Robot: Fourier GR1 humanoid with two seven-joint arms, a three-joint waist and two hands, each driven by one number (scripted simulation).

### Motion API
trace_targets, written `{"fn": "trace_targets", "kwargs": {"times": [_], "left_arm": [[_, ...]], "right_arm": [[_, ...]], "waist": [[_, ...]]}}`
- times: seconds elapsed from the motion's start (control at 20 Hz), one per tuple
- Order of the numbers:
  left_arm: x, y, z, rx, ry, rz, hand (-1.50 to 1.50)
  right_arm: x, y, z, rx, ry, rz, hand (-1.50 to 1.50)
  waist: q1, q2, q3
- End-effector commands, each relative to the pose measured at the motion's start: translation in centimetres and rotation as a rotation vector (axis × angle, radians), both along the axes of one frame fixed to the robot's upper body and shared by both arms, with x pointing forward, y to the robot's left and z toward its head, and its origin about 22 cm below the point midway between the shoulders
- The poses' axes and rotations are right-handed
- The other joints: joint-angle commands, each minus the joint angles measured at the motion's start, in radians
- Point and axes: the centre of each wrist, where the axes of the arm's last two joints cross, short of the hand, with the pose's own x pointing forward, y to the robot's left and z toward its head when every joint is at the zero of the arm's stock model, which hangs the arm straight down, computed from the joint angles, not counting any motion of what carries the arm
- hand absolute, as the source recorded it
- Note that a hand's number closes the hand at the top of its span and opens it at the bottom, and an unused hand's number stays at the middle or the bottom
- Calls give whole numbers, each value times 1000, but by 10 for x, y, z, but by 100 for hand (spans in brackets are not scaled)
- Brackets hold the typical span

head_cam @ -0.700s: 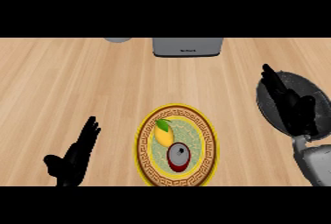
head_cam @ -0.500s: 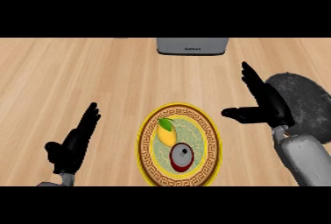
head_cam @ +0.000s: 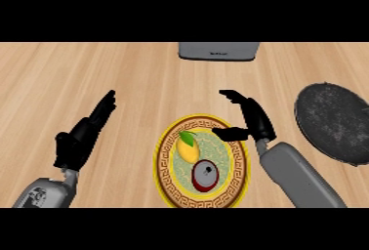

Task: Pick the lemon from the plate and place it in the pan

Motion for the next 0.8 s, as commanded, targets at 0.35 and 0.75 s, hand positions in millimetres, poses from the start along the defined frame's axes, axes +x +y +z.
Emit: {"fn": "trace_targets", "kwargs": {"times": [0.35, 0.75], "left_arm": [[1, 6, 26, 10, 29, -10, 0], [2, -6, 18, 13, 17, -17, 0]], "right_arm": [[29, 41, 23, -404, 187, 180, -150], [51, 111, 92, -693, 479, 375, -150]], "waist": [[-20, -10, -1], [-7, -5, -2]]}}
